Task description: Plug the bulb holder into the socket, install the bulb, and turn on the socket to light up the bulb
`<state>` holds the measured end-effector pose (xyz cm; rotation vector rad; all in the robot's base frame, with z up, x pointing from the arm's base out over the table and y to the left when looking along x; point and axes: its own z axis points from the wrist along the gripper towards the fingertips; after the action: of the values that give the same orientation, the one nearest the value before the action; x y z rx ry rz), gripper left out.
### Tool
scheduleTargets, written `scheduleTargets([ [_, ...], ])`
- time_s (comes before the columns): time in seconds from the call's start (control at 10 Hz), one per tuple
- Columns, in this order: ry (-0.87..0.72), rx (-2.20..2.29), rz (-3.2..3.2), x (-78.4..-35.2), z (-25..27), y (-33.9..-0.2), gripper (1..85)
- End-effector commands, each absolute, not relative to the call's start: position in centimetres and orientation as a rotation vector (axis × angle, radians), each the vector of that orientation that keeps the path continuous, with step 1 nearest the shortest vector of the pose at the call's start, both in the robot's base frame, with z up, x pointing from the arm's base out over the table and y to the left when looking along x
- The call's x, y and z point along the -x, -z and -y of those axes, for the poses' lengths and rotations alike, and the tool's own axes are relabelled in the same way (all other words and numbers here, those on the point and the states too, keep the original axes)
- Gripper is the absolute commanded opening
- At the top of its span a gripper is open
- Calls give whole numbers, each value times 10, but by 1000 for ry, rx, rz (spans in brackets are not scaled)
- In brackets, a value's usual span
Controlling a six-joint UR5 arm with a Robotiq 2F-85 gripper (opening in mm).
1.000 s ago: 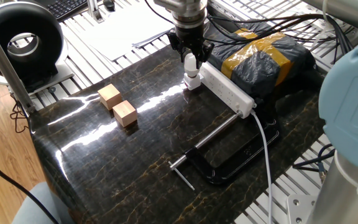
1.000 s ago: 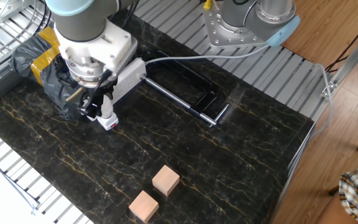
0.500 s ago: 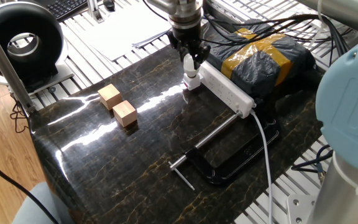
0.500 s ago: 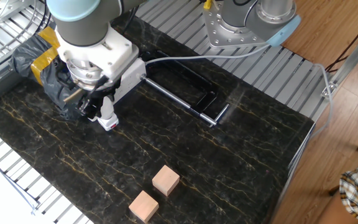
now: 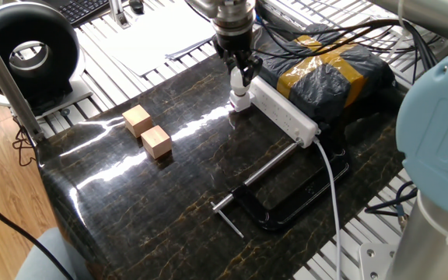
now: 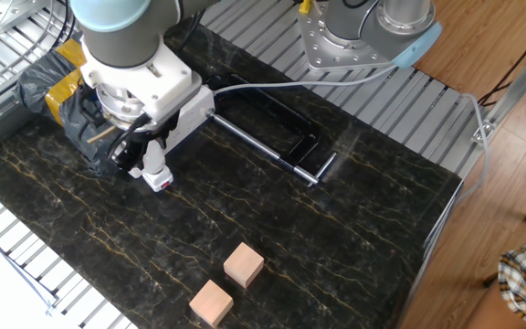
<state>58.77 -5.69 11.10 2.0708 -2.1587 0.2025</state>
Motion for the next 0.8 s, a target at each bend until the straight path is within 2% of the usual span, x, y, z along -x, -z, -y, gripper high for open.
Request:
scheduleTargets([
  [0.0, -226, -1954, 2272, -587, 55, -112, 13],
  [0.7, -178, -1717, 2519, -585, 45, -106, 13],
])
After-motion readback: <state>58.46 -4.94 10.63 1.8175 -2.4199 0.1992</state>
